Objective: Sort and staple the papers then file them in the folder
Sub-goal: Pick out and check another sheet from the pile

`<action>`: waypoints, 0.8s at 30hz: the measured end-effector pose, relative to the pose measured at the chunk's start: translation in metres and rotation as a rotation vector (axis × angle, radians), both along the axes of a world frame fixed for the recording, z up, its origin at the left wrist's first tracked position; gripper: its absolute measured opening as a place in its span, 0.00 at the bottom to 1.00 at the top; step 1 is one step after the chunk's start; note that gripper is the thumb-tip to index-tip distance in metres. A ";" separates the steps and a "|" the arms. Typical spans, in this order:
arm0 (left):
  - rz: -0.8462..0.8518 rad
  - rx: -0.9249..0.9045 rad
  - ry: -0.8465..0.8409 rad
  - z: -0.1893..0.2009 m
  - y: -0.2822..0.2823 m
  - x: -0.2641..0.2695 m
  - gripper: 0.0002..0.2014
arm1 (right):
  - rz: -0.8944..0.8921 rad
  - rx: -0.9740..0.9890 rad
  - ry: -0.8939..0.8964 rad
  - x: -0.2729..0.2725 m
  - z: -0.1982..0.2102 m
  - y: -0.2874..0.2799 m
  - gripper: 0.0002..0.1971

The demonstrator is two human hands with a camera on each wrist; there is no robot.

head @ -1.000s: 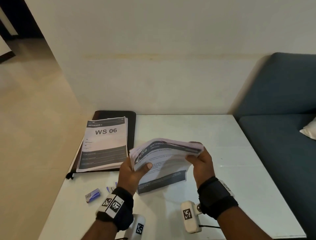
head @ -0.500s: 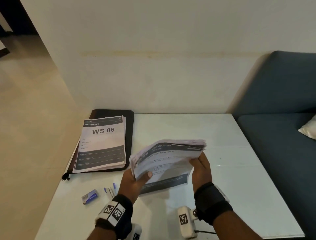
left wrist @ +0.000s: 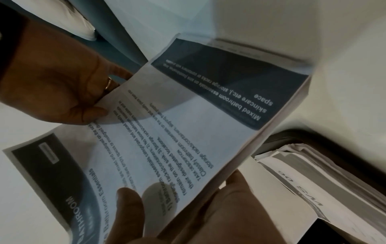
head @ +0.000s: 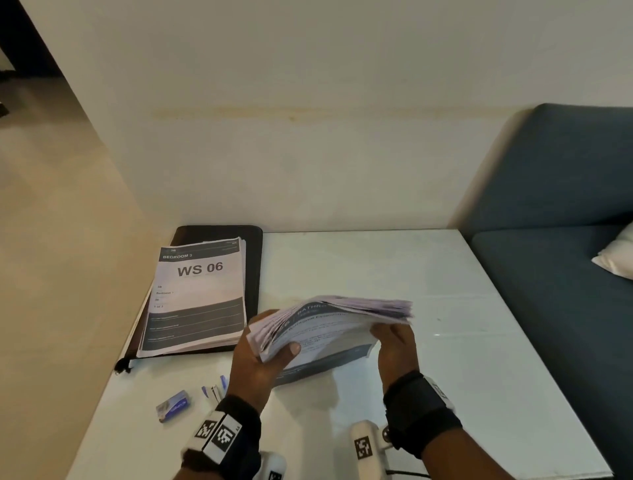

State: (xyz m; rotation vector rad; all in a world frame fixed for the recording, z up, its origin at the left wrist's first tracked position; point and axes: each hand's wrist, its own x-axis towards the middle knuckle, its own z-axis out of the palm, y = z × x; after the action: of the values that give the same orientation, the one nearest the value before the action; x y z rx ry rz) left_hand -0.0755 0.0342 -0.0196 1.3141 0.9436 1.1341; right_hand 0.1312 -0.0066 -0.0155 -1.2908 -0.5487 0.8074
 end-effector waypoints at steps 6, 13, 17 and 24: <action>0.075 -0.080 0.003 0.004 0.002 0.003 0.26 | 0.067 0.096 -0.007 -0.004 0.013 0.005 0.20; 0.070 -0.179 0.042 -0.003 -0.007 0.002 0.13 | 0.137 -0.097 -0.051 0.000 -0.018 -0.006 0.11; 0.119 -0.229 0.056 -0.006 -0.002 0.005 0.06 | 0.195 -0.133 -0.202 0.004 -0.013 0.000 0.06; 0.289 -0.396 -0.224 0.001 0.004 0.001 0.12 | 0.083 -0.417 -0.016 0.020 -0.036 -0.015 0.31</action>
State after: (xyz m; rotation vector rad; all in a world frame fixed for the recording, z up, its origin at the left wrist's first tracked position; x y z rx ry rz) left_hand -0.0747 0.0378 -0.0184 0.7321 1.1441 1.2070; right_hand 0.1511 -0.0212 -0.0517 -1.6647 -0.4626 1.0162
